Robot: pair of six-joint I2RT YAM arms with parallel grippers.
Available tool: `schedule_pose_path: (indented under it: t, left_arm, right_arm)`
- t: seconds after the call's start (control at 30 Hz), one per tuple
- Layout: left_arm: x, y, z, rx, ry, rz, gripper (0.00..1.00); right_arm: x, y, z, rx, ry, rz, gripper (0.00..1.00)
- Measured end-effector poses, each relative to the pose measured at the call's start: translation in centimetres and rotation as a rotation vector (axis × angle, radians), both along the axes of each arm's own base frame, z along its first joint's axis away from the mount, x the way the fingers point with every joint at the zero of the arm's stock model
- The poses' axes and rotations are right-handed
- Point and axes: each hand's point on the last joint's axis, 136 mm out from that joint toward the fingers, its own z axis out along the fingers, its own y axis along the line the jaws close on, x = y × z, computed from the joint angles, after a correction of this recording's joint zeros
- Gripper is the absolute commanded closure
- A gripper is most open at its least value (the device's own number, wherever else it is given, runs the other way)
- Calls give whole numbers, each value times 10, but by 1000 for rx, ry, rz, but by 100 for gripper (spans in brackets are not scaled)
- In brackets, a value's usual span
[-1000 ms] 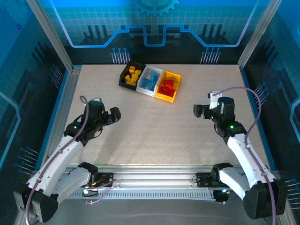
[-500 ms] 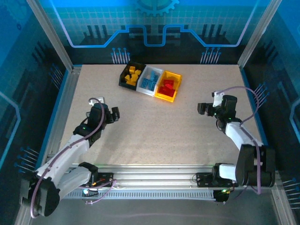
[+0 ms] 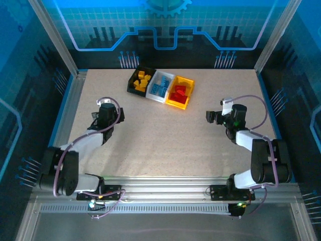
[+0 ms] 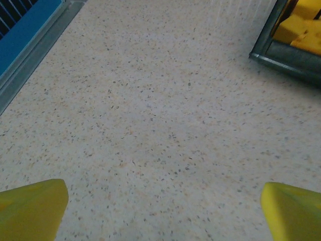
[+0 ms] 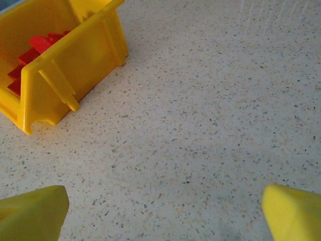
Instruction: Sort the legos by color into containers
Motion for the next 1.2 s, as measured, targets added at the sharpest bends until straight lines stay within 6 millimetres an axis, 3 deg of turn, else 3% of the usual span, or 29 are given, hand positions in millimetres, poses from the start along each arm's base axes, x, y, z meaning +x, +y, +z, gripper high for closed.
schedule_pose_path:
  t: [0.2,0.33,0.47,0.63,0.87,1.2]
  left_arm:
    - [9,5,-20,2,-12,-38,1]
    - [11,3,-19,-10,-69,-102,1]
    - [6,-5,-22,-27,-137,-175,1]
    - [-2,-8,-42,-23,-154,-198,1]
    - [3,-2,-30,-5,-211,-167,1]
    - [4,-1,-28,-2,-216,-161,1]
  right_arm:
    - [-6,12,-9,-21,-27,32,0]
    - [-3,16,-6,-40,-52,43,0]
    - [-1,14,-3,-52,-67,32,0]
    - [0,11,-5,-66,-63,9,0]
    - [0,8,-6,-86,-62,-17,0]
    - [1,6,-4,-90,-69,-27,0]
